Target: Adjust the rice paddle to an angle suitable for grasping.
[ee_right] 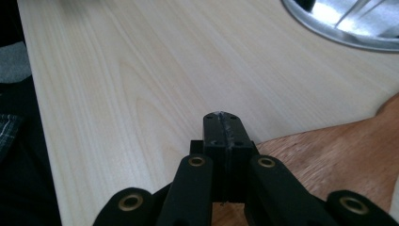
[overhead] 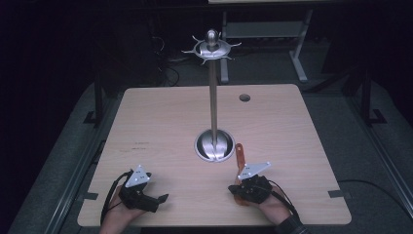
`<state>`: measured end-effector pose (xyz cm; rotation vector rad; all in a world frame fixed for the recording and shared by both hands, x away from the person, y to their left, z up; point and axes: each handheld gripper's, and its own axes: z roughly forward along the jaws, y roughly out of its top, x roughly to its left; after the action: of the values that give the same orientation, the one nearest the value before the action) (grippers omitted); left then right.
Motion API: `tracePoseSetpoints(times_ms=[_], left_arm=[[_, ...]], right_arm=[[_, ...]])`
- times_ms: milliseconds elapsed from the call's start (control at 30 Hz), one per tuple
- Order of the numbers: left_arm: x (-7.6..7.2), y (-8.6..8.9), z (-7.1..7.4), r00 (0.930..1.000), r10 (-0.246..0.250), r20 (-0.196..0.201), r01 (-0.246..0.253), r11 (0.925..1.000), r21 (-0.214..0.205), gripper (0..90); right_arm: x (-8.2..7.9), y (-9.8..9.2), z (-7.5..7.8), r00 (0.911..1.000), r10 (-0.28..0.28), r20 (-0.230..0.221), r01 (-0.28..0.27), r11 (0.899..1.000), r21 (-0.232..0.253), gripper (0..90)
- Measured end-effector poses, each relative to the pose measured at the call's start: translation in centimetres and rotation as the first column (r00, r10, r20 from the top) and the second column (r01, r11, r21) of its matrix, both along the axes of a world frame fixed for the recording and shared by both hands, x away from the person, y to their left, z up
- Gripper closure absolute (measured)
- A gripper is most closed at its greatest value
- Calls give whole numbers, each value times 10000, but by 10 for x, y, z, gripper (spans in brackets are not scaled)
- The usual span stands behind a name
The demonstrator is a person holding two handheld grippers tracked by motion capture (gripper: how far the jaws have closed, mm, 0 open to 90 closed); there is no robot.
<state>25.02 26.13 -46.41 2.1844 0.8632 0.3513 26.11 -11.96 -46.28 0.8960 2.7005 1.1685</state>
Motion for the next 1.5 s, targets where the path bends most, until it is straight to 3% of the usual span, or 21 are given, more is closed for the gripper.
tracePoseSetpoints(times_ms=[333,467,633,1100,1500], left_arm=[[0,0,0,10000,13,-38,-13,10000,-47,0],[1,0,-1,10000,50,-61,-50,9999,-104,0],[1,0,-1,10000,32,-58,-33,10000,-84,0],[1,1,0,10000,35,-3,-35,10000,-56,0],[0,1,0,10000,55,5,-55,10000,-69,0]], right_arm=[[-3,-11,1,9993,-369,-105,369,9993,24,895],[-3,-3,0,9999,-91,-73,93,9998,197,894],[-5,4,-2,9998,163,-133,-164,9998,-90,895],[-5,-27,1,9969,-783,47,785,9962,-367,894],[-4,-64,2,9847,-1732,167,1739,9832,-557,895]])
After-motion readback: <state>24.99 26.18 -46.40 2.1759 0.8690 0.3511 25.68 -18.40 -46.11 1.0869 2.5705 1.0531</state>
